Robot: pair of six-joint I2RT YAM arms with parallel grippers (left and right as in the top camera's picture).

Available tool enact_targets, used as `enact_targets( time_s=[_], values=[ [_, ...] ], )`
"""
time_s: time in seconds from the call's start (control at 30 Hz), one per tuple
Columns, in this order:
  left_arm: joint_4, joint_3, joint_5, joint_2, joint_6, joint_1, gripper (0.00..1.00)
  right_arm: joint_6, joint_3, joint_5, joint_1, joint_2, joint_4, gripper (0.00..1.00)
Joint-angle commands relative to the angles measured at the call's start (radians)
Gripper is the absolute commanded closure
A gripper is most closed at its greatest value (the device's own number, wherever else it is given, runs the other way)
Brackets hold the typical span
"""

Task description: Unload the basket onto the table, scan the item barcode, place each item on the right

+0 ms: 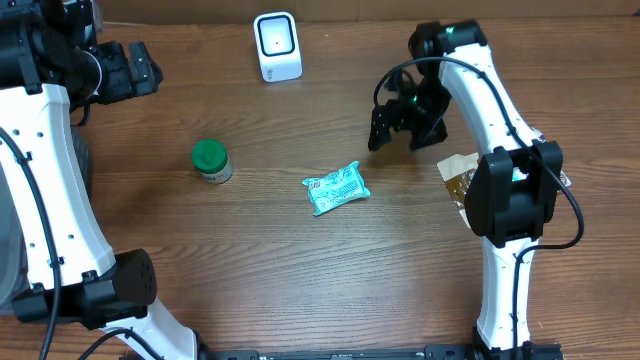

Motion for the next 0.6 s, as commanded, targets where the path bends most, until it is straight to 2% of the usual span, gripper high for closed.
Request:
enact_targets(
  time_s=[0.0, 0.27, 0.57],
  values=[
    [0.001, 0.001, -0.006, -0.003, 0.019, -0.007, 0.01, -0.027, -0.099, -0.092, 0.010, -0.014, 0.055, 0.10],
    [0.001, 0.001, -0.006, -0.003, 0.019, -0.007, 0.01, -0.073, -0.220, -0.201, 0.084, -0.014, 0.170, 0.12],
    [0.001, 0.001, -0.006, -0.003, 0.019, -0.007, 0.00, 0.003, -0.344, -0.185, 0.142, -0.014, 0.309, 0.33]
  ],
)
